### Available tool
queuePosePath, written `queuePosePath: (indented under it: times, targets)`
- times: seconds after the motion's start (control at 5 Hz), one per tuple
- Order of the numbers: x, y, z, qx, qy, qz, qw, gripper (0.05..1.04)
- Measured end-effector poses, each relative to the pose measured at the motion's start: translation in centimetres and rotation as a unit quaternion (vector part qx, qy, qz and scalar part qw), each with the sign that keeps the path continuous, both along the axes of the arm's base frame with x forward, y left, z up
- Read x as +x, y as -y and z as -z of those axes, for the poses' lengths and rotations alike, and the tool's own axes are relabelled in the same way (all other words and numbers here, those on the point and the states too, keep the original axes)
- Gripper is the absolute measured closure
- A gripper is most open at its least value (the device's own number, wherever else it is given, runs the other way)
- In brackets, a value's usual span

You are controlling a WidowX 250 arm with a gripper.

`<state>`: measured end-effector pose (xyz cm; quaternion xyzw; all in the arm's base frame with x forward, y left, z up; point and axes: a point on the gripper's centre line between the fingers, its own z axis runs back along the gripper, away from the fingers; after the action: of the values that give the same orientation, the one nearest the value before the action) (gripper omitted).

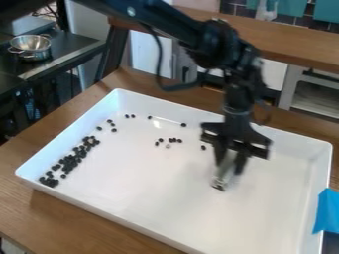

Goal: Sweep into pile

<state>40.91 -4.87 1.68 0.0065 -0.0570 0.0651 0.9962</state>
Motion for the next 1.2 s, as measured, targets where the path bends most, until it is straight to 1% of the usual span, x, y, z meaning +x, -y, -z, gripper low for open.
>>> queuePosePath:
  times: [0.2,0.4,0.6,1.0,1.2]
  targets:
    - [-0.4,-3.0,0.0,0.0,0.005,-0.014,0.9999,0.698]
    - [-1.3,-6.8,0.0,0.001,0.011,-0.041,0.9991,0.698]
    - [-2.1,-9.8,0.0,0.007,0.016,-0.065,0.9977,0.698]
    - [-2.6,-13.6,-0.1,0.026,0.032,-0.09,0.9951,0.698]
    - [-2.6,-14.6,-0.4,0.031,0.03,-0.097,0.9944,0.698]
